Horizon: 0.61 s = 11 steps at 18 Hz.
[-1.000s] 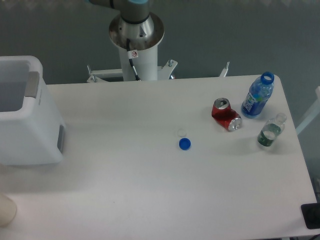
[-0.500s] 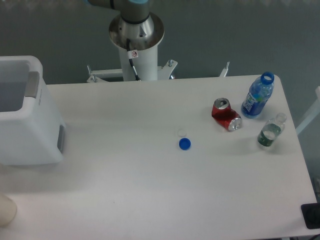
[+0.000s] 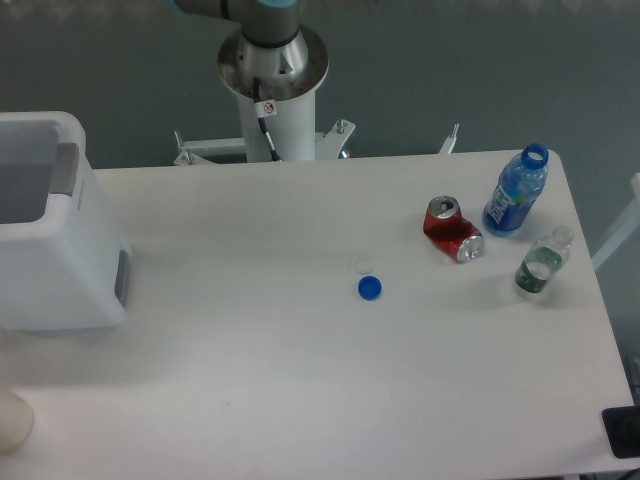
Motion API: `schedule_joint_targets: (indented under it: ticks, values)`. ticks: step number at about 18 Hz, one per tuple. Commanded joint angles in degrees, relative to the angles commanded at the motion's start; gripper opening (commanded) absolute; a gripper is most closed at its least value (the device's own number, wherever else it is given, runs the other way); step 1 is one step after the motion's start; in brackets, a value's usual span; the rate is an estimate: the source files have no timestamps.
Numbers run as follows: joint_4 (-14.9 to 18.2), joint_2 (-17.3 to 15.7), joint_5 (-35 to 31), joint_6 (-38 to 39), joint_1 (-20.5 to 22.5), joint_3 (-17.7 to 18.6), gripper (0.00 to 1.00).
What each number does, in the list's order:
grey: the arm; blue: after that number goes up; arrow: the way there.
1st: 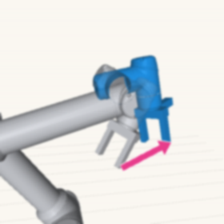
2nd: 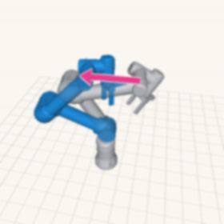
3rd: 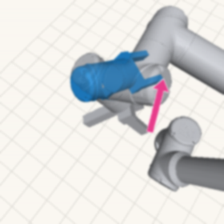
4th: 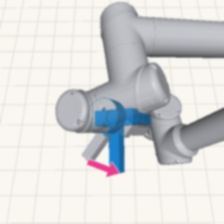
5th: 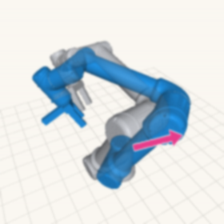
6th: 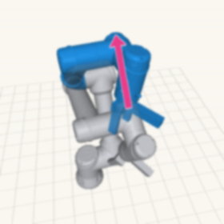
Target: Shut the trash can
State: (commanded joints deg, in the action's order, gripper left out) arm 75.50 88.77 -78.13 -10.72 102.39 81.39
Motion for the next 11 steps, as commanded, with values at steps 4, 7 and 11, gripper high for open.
schedule_joint_targets:
  ticks: [4,7,11]
  values:
    - [-0.09,0.09,-0.61,0.0,0.88,0.61,0.0]
    - [-0.26,0.18,-1.41,-0.09,1.85,2.19,0.0]
    - [-0.44,0.26,-1.58,-0.09,2.55,3.6,0.0]
